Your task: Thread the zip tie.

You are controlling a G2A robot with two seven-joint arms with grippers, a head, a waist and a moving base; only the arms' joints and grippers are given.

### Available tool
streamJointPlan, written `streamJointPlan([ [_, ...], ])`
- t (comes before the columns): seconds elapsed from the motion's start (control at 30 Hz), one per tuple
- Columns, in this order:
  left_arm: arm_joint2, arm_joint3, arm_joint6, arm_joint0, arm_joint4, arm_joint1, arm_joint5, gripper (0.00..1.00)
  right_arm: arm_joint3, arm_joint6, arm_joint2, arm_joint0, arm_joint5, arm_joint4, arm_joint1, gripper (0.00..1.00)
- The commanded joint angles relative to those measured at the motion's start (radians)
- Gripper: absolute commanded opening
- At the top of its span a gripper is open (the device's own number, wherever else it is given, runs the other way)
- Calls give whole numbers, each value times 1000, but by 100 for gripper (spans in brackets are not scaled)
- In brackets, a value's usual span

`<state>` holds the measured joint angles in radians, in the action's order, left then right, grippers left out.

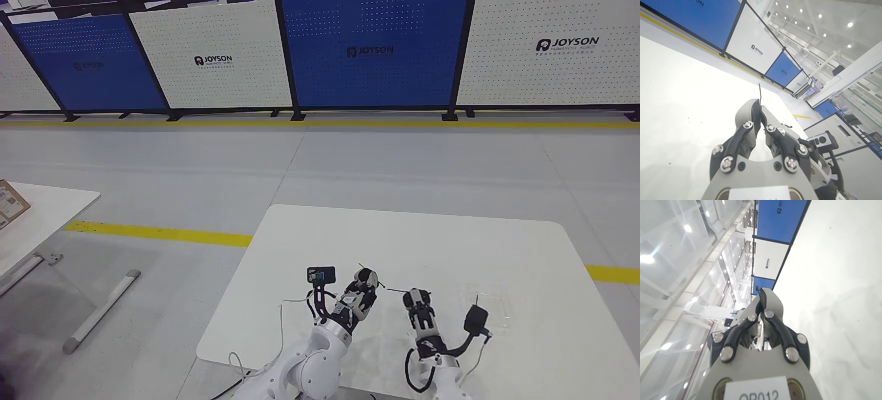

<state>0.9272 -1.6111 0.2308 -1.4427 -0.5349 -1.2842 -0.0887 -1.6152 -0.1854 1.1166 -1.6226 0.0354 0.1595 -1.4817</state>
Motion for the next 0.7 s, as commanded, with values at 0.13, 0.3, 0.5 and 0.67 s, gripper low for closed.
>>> streamJointPlan([
  [0.13, 0, 0, 0, 0, 0, 0, 0, 0, -1, -28, -13, 5, -19, 11, -4, 0],
  [0.3, 0, 0, 0, 0, 0, 0, 0, 0, 7, -39, -22, 14, -34, 17, -7, 0],
  [0.5, 0, 0, 0, 0, 0, 0, 0, 0, 19, -33, -29, 26, -49, 15, -10, 0],
  [0.67, 0, 0, 0, 0, 0, 0, 0, 0, 22, -40, -27, 26, -40, 11, -11, 0],
])
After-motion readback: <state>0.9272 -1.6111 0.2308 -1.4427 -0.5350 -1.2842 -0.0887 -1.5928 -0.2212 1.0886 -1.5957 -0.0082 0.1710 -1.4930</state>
